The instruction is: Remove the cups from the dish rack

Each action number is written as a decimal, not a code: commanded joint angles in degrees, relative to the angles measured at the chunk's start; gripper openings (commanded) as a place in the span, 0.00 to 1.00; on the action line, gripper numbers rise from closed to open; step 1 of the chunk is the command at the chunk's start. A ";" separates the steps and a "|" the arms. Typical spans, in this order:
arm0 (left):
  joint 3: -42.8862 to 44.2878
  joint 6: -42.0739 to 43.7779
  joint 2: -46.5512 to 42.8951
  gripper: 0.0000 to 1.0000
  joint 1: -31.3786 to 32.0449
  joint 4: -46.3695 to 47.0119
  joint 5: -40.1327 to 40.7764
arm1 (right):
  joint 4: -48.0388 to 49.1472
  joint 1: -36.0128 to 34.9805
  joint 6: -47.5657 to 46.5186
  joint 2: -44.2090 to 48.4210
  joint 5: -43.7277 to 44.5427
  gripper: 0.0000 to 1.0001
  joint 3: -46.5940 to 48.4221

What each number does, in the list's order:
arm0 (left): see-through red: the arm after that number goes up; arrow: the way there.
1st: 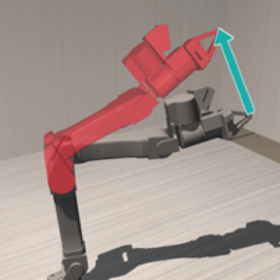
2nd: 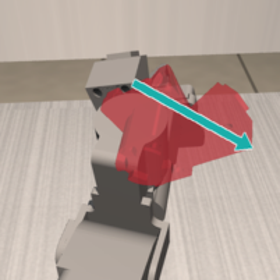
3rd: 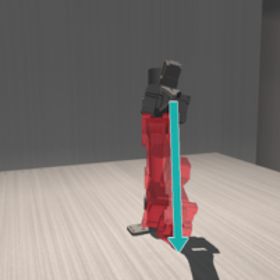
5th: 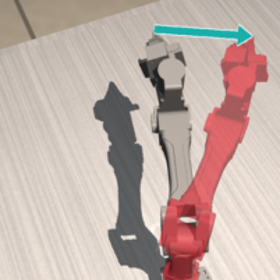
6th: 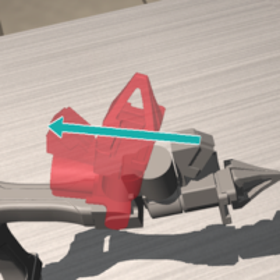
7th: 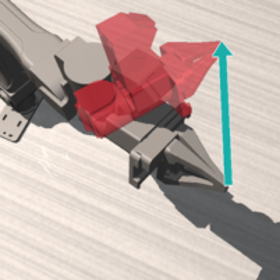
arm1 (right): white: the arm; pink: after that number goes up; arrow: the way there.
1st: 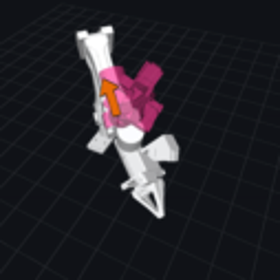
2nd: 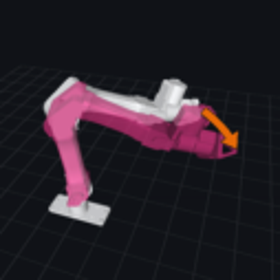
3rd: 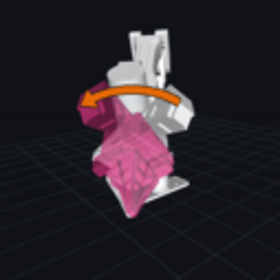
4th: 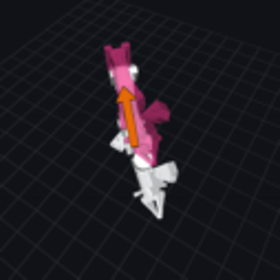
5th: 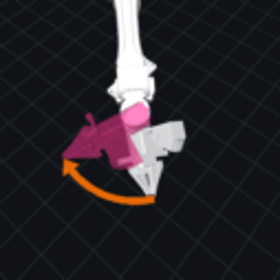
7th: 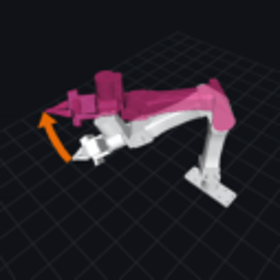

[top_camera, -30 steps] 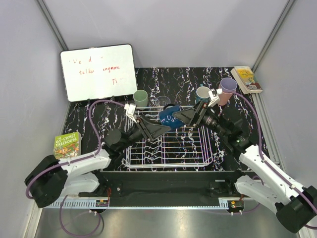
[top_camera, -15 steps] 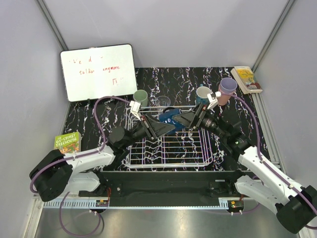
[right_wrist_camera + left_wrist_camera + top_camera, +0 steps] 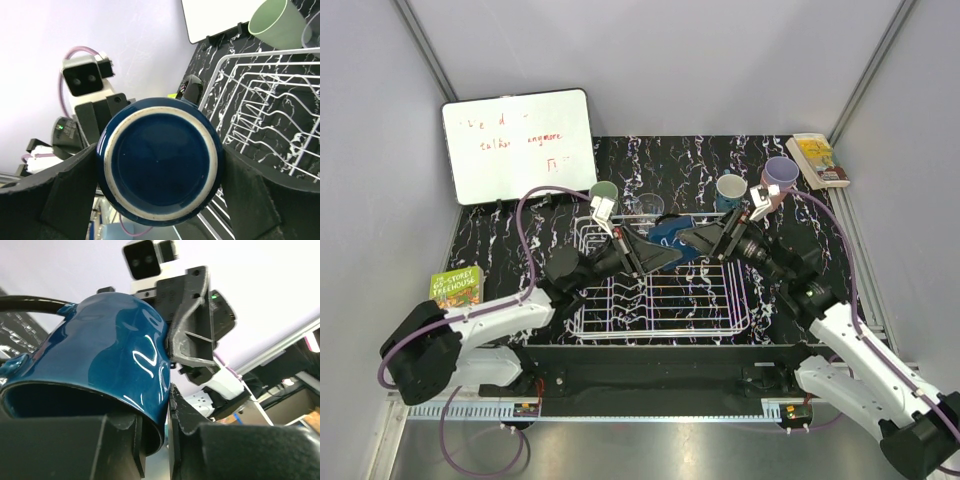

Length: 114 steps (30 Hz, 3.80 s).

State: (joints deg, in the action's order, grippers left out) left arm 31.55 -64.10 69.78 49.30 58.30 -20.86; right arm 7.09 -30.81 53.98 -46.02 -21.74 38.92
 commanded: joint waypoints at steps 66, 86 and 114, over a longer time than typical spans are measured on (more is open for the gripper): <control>100.64 40.37 65.75 0.00 -7.73 -100.84 29.91 | -38.47 -0.48 -27.35 9.63 36.50 1.00 17.51; 103.98 39.92 71.99 0.00 -6.14 -110.42 32.20 | -38.38 -0.48 -25.59 8.84 35.27 1.00 16.72; 100.21 39.40 66.47 0.77 -6.06 -105.25 32.20 | -37.77 -0.48 -24.71 8.93 34.74 1.00 15.31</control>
State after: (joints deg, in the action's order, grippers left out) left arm 133.27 -24.49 142.23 42.68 -50.28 10.74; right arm -32.69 -31.35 28.88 -37.39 12.80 54.63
